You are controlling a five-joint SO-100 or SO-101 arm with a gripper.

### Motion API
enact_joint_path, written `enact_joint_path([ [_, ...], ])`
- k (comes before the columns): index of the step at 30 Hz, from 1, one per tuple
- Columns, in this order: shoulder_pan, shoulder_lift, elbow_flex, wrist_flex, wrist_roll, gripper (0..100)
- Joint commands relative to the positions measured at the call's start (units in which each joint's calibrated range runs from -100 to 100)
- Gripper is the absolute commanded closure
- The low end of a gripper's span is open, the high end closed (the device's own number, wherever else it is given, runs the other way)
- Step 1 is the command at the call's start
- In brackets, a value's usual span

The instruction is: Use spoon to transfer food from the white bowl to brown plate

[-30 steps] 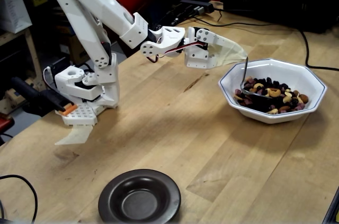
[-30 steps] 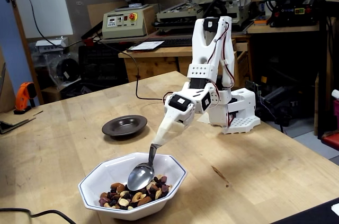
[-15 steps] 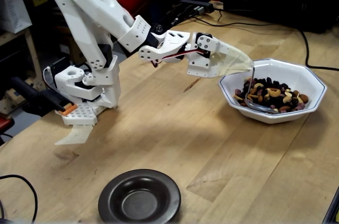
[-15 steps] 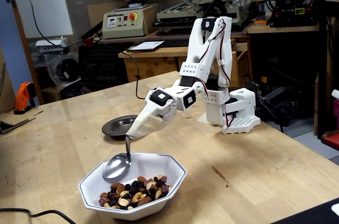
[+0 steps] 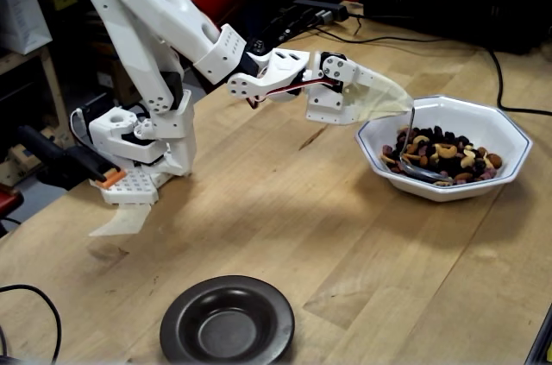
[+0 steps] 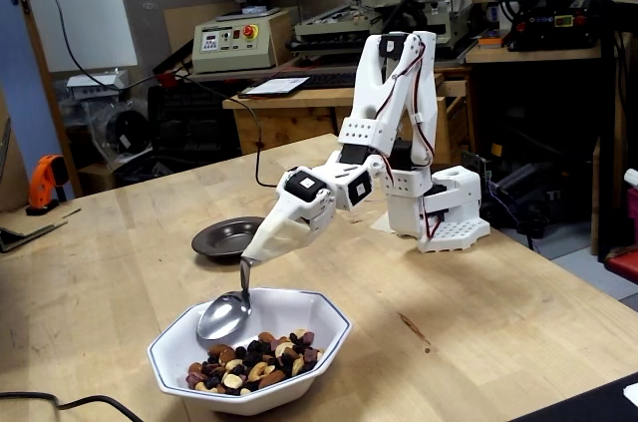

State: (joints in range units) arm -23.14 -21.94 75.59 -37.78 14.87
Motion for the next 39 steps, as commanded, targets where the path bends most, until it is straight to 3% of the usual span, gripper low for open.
enact_joint_path([
  [1,-0.42,-0.27,-2.85,-0.96,1.90,96],
  [13,-0.79,-0.10,-2.85,-0.96,5.71,96],
  [31,-1.23,17.45,-3.73,-1.67,5.42,96],
  [39,-7.31,18.05,-3.73,-1.67,3.86,96],
])
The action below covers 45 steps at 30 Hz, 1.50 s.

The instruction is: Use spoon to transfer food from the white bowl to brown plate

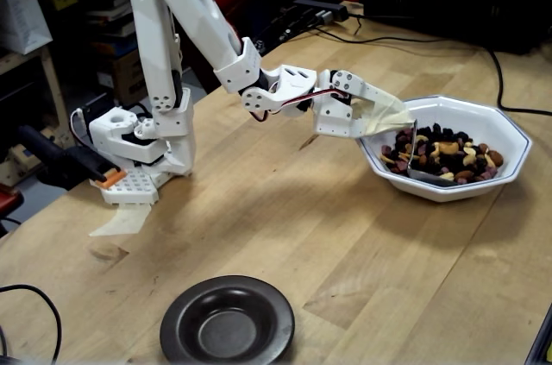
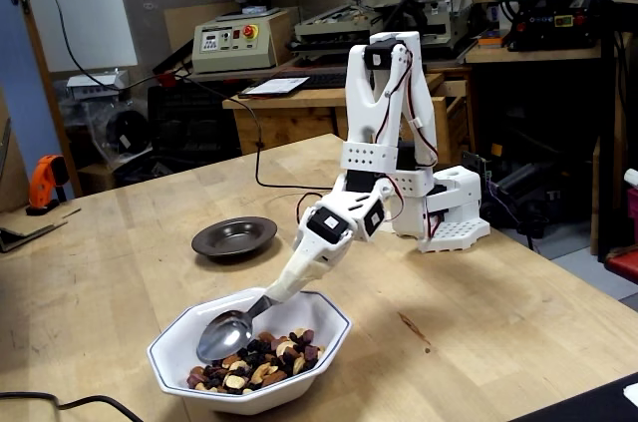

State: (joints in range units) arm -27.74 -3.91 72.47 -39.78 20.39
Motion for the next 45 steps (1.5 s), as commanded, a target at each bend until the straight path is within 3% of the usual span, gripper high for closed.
enact_joint_path([
  [1,-3.30,-0.07,-0.62,0.34,-2.64,96],
  [12,-4.86,-0.93,-0.70,0.34,-12.50,96],
  [25,-4.04,-15.22,-0.70,0.34,-22.12,96],
  [45,5.00,-24.12,-0.62,0.34,-24.18,96],
])
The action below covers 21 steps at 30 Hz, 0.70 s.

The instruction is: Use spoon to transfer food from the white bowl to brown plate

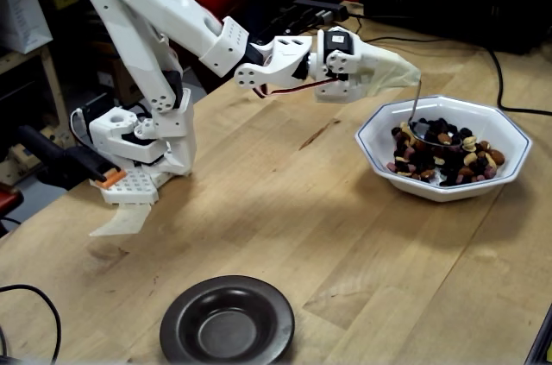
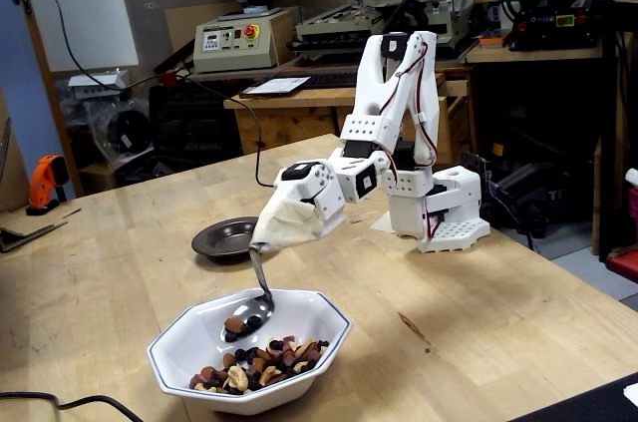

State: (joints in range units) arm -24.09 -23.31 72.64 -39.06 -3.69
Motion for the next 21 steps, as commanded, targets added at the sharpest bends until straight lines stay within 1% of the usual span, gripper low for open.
enact_joint_path([
  [1,1.57,-5.31,-0.78,-0.39,-0.10,96],
  [7,4.75,-9.25,-0.78,-0.15,0.20,96],
  [21,20.24,-10.02,-0.43,-0.31,0.24,96],
])
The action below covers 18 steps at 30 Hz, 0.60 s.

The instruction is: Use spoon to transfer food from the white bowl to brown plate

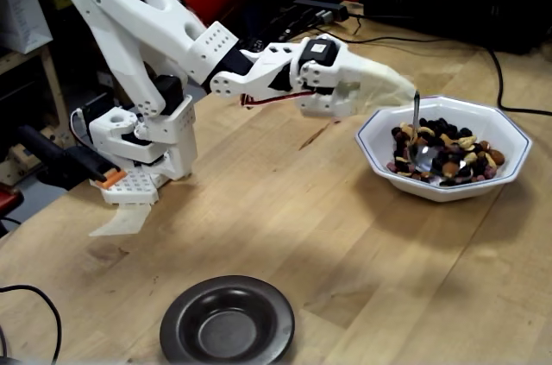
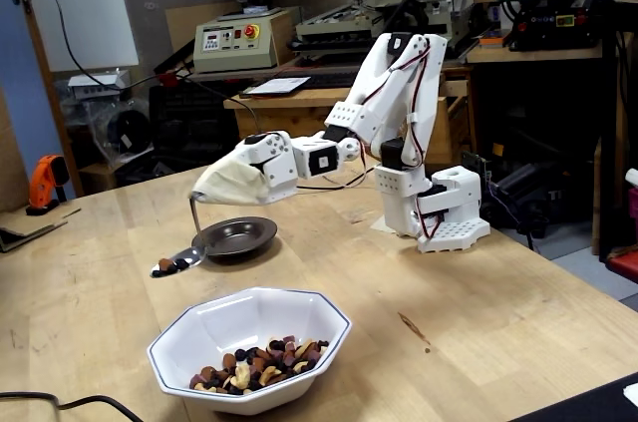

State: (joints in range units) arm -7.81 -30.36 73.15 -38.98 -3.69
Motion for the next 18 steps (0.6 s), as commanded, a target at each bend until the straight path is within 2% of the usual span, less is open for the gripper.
enact_joint_path([
  [1,4.85,-2.98,-0.94,-0.39,0.24,96],
  [18,19.51,-7.26,-0.49,0.01,0.24,96],
])
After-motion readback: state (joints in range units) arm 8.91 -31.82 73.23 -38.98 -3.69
